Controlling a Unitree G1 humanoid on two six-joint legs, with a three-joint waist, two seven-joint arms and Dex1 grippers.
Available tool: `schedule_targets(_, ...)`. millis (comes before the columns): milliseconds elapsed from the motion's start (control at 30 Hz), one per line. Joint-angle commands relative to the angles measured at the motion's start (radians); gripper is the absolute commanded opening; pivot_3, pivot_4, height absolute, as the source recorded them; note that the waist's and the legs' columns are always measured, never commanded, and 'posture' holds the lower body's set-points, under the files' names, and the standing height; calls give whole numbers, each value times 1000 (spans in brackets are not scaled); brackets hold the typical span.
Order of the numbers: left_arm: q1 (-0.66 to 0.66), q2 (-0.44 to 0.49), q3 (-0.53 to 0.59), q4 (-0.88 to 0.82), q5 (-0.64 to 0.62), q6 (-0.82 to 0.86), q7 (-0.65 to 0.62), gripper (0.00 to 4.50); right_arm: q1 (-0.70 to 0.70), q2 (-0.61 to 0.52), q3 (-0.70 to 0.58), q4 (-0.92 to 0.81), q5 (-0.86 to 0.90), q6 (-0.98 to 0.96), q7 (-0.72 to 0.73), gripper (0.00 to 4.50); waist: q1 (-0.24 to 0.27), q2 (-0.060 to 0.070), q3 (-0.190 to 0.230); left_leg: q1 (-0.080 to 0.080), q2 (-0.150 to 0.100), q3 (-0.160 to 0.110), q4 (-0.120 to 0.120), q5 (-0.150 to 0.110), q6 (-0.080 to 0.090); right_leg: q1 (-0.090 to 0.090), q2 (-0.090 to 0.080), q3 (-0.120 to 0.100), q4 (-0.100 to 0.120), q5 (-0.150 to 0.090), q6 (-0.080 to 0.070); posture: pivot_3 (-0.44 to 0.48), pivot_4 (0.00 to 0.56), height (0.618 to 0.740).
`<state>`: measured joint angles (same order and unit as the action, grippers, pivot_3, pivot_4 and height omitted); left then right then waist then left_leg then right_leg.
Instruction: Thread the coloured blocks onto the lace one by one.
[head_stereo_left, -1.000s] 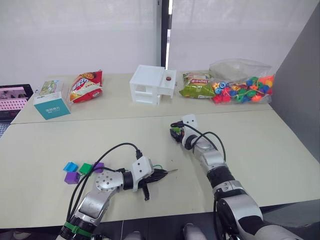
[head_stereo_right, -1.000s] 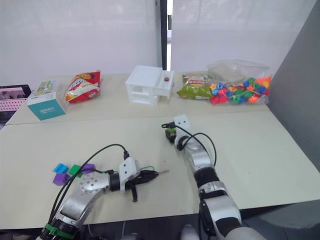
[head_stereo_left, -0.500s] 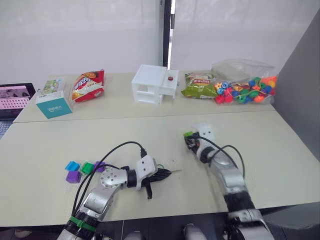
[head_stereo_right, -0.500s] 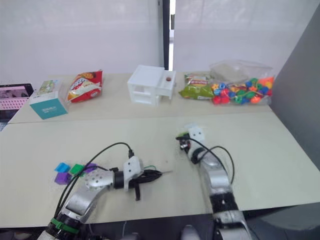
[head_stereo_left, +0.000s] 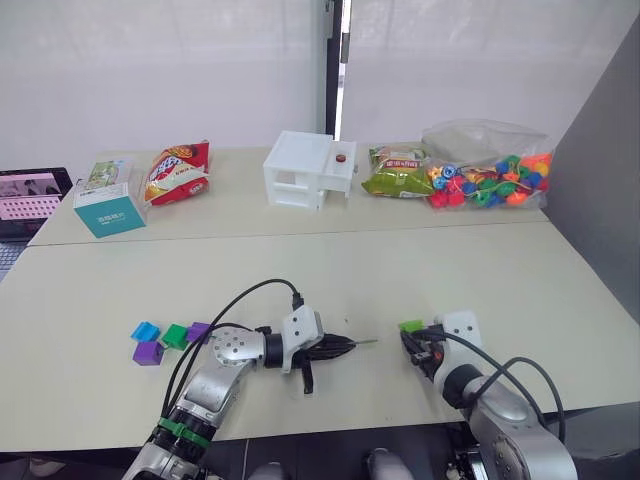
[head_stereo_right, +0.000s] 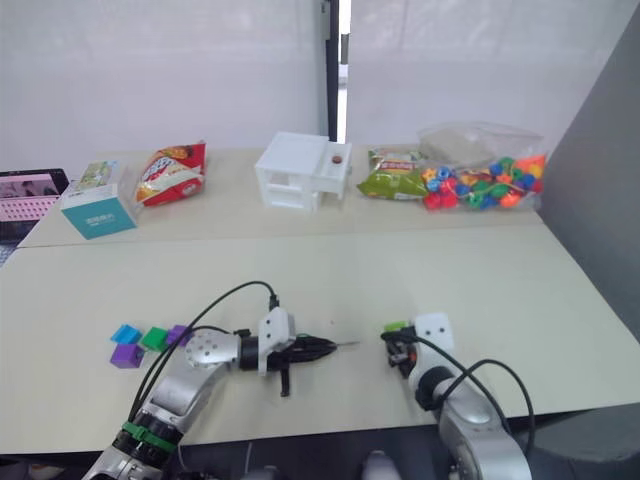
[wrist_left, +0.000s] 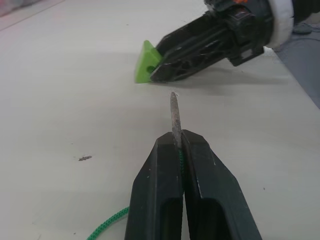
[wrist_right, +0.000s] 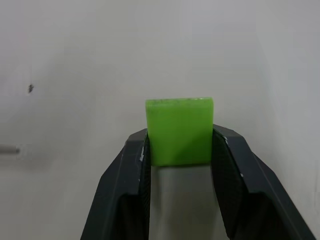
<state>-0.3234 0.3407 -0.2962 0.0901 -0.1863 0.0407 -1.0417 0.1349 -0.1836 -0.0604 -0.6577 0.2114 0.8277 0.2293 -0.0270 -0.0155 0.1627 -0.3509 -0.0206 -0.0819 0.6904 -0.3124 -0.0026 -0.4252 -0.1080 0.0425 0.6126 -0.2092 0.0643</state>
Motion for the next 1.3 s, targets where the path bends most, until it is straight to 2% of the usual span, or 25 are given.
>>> schedule_targets(33, -28, -3, 12, 17, -17, -30, -20, 0, 35, 25, -9, -78, 56, 80, -17, 1136, 5, 0, 0, 0, 0, 0, 0, 0, 0, 0, 0, 0, 0, 0, 0, 0, 150, 740)
schedule_targets(67, -34, -3, 12, 28, -17, -35, -24, 0, 40, 28, -15, -101, 73, 99, -14, 2160, 7, 0, 0, 0, 0, 0, 0, 0, 0, 0, 0, 0, 0, 0, 0, 0, 150, 740)
schedule_targets(100, -39, -4, 13, 36, -17, -39, -27, 0, 42, 28, -19, -116, 84, 114, -14, 2503, 9, 0, 0, 0, 0, 0, 0, 0, 0, 0, 0, 0, 0, 0, 0, 0, 150, 740)
schedule_targets(167, -50, -10, 13, 55, -14, -49, -27, 0, 42, -49, -29, -154, 107, 155, 39, 3142, 10, 0, 0, 0, 0, 0, 0, 0, 0, 0, 0, 0, 0, 0, 0, 0, 150, 740)
schedule_targets(200, -53, -16, 14, 62, -12, -53, -20, 0, 55, -183, -35, -163, 103, 135, 134, 3424, 11, 0, 0, 0, 0, 0, 1, 0, 0, 0, 0, 0, -1, 0, 0, 0, 150, 740)
schedule_targets(300, -52, -28, 10, 64, -9, -58, -11, 0, 62, -404, -130, -137, 157, 107, 303, 4483, 18, 1, 1, -1, -3, 0, 3, 0, 1, 3, -2, 0, -3, 0, 2, 0, 150, 740)
schedule_targets(400, -38, -30, 3, 52, -7, -60, -8, 0, 37, -608, -193, -22, 154, -4, 473, 4483, 15, 0, 1, -1, -2, 1, 4, 0, 1, 4, -2, 0, -3, -1, 2, 0, 150, 740)
schedule_targets(500, -24, -30, -1, 30, -9, -52, -7, 0, -49, -742, -182, 86, 159, -138, 630, 4483, 7, 0, 1, 0, -1, 2, 3, 0, 1, 4, -1, 0, -3, -1, 2, 0, 150, 740)
schedule_targets(600, -16, -30, -6, 14, -7, -45, -4, 0, -182, -805, -106, 176, 165, -222, 746, 4483, 7, -1, 1, 0, 0, 2, 4, 0, 1, 4, 0, 0, -2, -1, 2, 0, 150, 740)
schedule_targets(700, -15, -28, -7, 7, -2, -40, 3, 0, -323, -858, 43, 248, 105, -319, 876, 4483, 12, -1, 1, 0, 0, 2, 4, 0, 1, 4, 0, 0, -3, -1, 2, 0, 150, 740)
schedule_targets(800, -16, -29, -11, 4, 4, -39, 10, 0, -459, -881, 198, 338, 6, -406, 974, 4483, 17, -1, 1, -1, 0, 1, 4, 0, 1, 4, 0, 0, -3, 0, 2, 0, 150, 740)
schedule_targets(933, -18, -32, -18, 3, 11, -39, 16, 0, -581, -840, 315, 453, -78, -444, 1013, 4483, 18, -1, 1, -2, 0, 2, 5, 0, 1, 3, -1, 0, -3, 0, 2, 0, 150, 740)
schedule_targets(1100, -17, -34, -19, 5, 20, -42, 22, 0, -652, -786, 406, 530, -165, -464, 1031, 4483, 16, -1, 1, -2, 0, 2, 4, 0, 1, 1, -1, 0, -2, 0, 2, 0, 150, 740)
schedule_targets(1233, -13, -35, -22, 0, 28, -41, 28, 0, -652, -772, 451, 520, -195, -404, 1060, 4483, 17, 0, 1, -2, 0, 1, 4, 0, 1, 1, -1, 0, -2, 0, 2, 0, 150, 740)
schedule_targets(1300, -15, -35, -24, 0, 29, -40, 29, 0, -654, -757, 457, 531, -214, -408, 1045, 3969, 17, 0, 1, -2, 0, 2, 4, 0, 1, 2, -1, 0, -2, 0, 2, 0, 150, 740)
